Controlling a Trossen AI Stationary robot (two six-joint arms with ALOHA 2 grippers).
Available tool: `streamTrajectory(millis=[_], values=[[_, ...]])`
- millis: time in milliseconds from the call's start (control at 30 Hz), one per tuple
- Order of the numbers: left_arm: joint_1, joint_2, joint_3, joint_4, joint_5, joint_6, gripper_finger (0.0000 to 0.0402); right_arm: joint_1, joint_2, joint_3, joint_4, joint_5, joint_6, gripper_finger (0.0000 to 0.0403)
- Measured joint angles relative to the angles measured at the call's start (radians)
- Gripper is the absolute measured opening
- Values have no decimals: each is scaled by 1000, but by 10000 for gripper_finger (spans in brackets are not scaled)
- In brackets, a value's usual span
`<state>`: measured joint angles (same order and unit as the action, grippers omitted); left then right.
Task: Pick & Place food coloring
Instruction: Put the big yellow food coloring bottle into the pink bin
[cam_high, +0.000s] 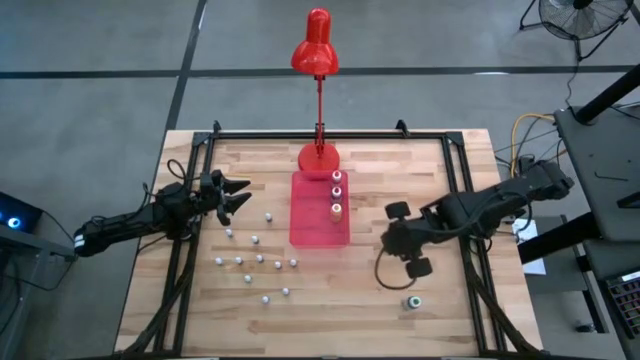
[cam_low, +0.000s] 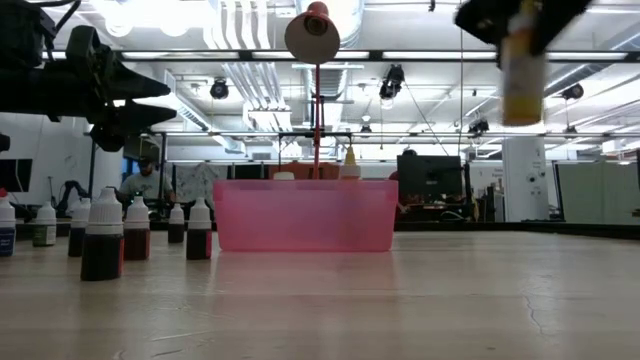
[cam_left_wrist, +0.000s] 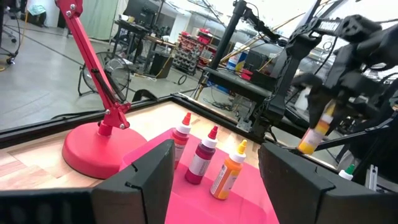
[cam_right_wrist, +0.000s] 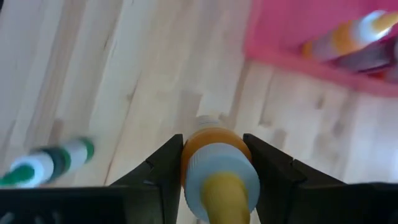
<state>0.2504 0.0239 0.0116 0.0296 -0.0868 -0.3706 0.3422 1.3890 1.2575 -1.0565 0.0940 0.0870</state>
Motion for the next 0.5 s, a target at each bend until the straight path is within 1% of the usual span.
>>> streamTrajectory(millis=[267, 500], values=[[0, 0, 0, 0, 0, 0, 204, -93, 184, 251, -22, 14, -90, 137], [0, 0, 0, 0, 0, 0, 204, -167, 368, 453, -50, 11, -208, 138]])
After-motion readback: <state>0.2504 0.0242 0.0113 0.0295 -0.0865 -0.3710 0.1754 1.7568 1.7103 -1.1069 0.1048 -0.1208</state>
